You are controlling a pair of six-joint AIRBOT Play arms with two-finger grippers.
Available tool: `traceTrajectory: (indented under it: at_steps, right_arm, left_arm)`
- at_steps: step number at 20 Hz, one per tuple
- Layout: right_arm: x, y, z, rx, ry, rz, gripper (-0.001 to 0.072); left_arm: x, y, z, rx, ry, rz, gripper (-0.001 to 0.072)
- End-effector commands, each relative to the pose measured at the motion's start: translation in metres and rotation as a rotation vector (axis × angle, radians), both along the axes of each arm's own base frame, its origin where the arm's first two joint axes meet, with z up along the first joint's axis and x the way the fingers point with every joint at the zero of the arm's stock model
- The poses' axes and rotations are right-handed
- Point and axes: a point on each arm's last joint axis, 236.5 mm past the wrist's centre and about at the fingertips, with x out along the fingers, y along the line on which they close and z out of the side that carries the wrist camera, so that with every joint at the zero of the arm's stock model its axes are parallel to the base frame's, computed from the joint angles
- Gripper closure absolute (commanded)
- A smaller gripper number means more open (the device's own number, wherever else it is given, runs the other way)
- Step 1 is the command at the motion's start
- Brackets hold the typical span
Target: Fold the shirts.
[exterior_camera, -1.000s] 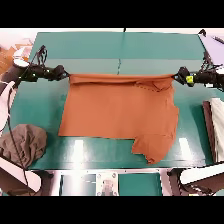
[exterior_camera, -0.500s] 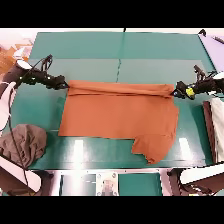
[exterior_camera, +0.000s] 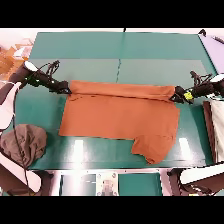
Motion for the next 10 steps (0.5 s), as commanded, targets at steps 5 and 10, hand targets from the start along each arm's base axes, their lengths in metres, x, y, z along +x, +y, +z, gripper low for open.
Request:
traceTrajectory:
  at_steps: [5,10]
  right_arm:
    - [0.003,-0.009,0.016,0.002,0.001,-0.007,0.0691]
    - [-0.02,-0.013,0.012,-0.019,0.085,0.04,0.0691]
  left_arm:
    - [0.007,0.006,0.015,0.035,-0.025,-0.028,0.068]
    - [-0.001,0.005,0.019,0.034,0.004,-0.061,0.068]
